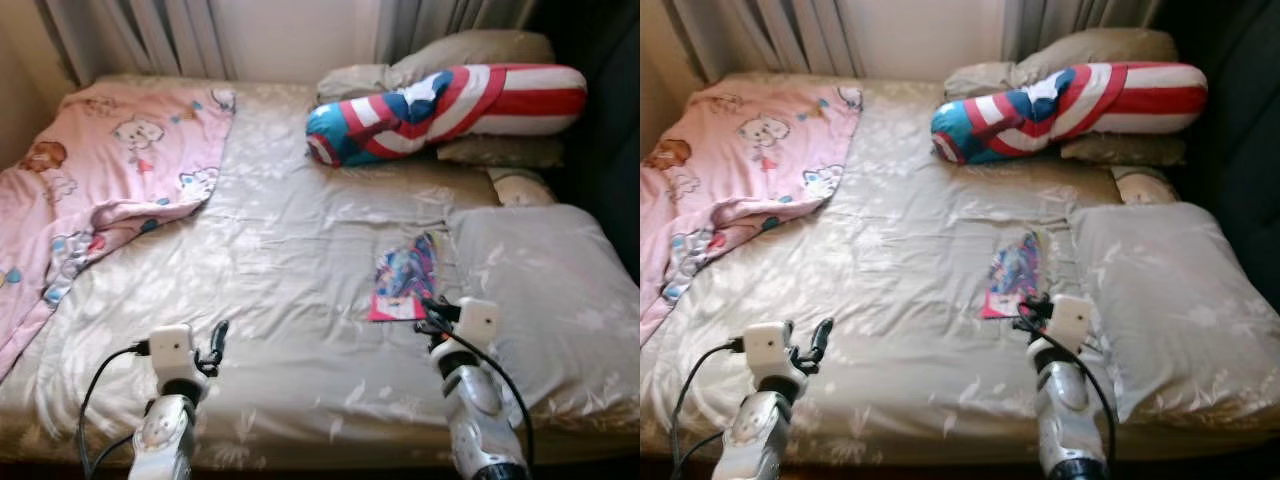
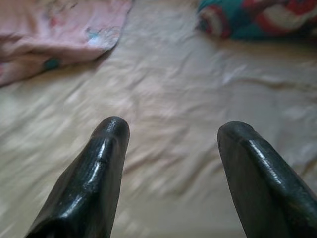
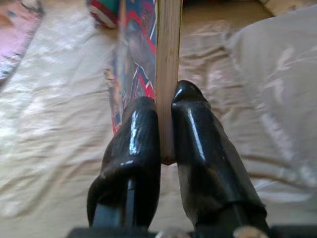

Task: Clean up the room

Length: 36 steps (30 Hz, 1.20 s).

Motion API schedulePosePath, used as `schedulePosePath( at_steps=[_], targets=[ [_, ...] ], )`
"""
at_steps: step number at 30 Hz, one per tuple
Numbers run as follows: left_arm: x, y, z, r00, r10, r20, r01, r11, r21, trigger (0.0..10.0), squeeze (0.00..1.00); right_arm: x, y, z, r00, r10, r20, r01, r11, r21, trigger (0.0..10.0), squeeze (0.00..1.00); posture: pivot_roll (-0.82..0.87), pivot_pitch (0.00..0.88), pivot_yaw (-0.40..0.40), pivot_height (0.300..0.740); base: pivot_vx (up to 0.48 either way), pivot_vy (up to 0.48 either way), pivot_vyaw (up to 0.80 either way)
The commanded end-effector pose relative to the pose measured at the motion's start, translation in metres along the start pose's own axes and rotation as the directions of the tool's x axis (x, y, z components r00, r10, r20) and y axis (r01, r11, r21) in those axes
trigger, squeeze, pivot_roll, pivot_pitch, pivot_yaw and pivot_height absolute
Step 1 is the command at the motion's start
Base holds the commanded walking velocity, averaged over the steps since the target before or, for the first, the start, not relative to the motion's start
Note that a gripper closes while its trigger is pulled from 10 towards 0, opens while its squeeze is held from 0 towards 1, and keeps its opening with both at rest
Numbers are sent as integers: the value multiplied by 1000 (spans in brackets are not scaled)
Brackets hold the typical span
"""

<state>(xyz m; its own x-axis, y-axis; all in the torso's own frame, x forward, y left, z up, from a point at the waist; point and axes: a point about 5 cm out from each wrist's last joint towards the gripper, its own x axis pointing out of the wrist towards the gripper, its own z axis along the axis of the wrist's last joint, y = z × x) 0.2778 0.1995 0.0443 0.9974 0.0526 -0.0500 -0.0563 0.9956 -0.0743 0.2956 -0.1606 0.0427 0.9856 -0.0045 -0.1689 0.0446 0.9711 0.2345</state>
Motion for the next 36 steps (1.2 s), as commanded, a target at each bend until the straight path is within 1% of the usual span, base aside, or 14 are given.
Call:
schedulePosePath(
  at_steps=[1, 23, 26, 28, 31, 34, 36],
  targets=[
    [-8, 7, -7, 999, 19, -33, -19, 1000, 5, 10000, 0, 2, 1, 6, 999, -2, 35, 2, 1000, 2, 10000, 0, 27, 111, -46, 740, 0, 0, 0],
    [-9, 4, -2, 1000, -3, -16, 3, 1000, 11, 10000, 0, 2, 5, 7, 999, 15, 46, -16, 1000, 7, 10000, 0, 27, 113, -42, 740, 0, 0, 0],
    [-9, 3, 1, 1000, -7, -6, 7, 1000, 12, 10000, 0, 2, 7, 5, 999, 33, 27, -33, 999, -8, 10000, 0, 28, 114, -42, 740, 0, 0, 0],
    [-8, 3, 2, 1000, -8, -1, 8, 1000, 12, 10000, 0, 3, 9, 3, 999, 45, 6, -45, 999, -14, 10000, 0, 27, 114, -42, 731, 0, 0, 0],
    [-7, 3, 3, 1000, -8, 2, 8, 1000, 11, 10000, 0, 3, 12, 4, 998, 56, 12, -56, 998, -13, 10000, 0, 26, 115, -43, 706, 0, 0, 0],
    [-7, 3, 4, 1000, -8, 2, 8, 1000, 11, 10000, 0, 3, 12, 4, 998, 59, 14, -58, 998, -13, 10000, 0, 27, 115, -43, 696, 0, 0, 0],
    [-8, 3, 4, 1000, -9, 2, 9, 1000, 9, 10000, 0, 3, 13, 4, 998, 66, 21, -66, 998, -10, 10000, 0, 27, 116, -42, 676, 0, 0, 0]
  ],
)
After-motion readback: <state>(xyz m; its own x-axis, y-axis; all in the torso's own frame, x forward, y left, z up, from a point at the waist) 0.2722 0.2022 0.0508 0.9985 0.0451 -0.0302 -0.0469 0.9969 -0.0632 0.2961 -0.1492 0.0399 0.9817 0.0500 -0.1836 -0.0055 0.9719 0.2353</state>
